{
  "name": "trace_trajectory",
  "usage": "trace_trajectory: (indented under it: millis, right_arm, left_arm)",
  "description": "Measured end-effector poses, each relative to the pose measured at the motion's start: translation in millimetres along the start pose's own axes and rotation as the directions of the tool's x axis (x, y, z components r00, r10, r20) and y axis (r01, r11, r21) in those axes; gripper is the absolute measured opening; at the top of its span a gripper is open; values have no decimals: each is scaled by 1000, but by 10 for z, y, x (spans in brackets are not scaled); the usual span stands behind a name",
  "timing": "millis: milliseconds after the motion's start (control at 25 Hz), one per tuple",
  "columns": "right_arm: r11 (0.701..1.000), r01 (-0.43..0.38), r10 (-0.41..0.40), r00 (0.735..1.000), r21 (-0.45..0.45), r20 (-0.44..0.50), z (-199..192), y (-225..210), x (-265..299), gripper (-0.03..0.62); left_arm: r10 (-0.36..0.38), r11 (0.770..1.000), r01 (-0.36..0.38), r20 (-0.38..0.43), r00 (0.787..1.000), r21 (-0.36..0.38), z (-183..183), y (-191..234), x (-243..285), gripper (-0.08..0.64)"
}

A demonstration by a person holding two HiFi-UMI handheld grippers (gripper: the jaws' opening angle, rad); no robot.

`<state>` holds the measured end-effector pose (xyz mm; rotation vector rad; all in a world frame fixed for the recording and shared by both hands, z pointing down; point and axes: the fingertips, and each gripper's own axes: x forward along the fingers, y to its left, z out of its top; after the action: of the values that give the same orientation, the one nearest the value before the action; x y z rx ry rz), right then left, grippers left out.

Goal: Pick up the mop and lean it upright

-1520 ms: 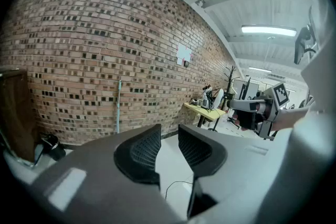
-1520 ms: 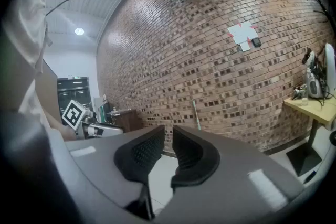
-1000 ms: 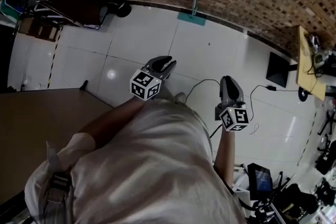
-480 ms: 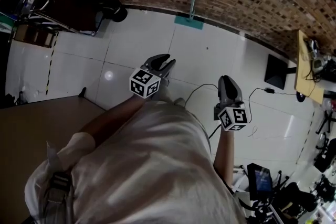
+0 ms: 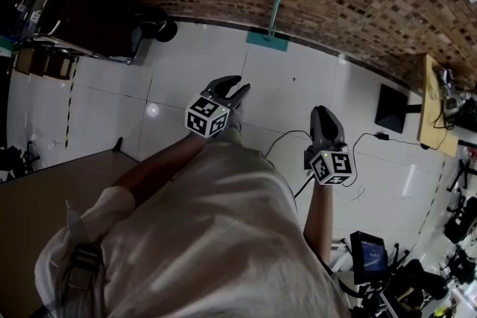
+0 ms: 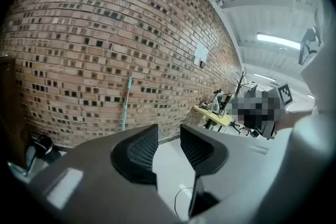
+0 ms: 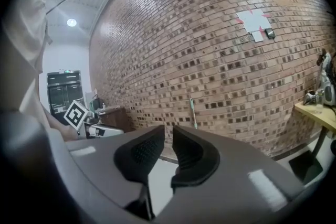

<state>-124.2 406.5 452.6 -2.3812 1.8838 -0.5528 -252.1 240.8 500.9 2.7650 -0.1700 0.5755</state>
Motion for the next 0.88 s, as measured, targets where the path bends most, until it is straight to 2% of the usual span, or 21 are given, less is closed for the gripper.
trace_trajectory:
  millis: [400, 680, 880]
  right_arm:
    - [999, 35, -35, 999, 10, 4, 236, -49, 839, 41]
    - [998, 55, -55, 998, 9, 4, 327, -48, 1321, 41]
    - [998, 56, -56, 998, 4, 11, 368, 47, 1638, 41]
  left_arm:
    - [-38, 999, 38, -5, 999, 4, 421, 733, 367, 138]
    - [-77, 996, 77, -24, 997, 36, 582, 1157, 467, 140]
    - [-73, 996, 74, -18, 997, 40, 652, 1518, 475, 140]
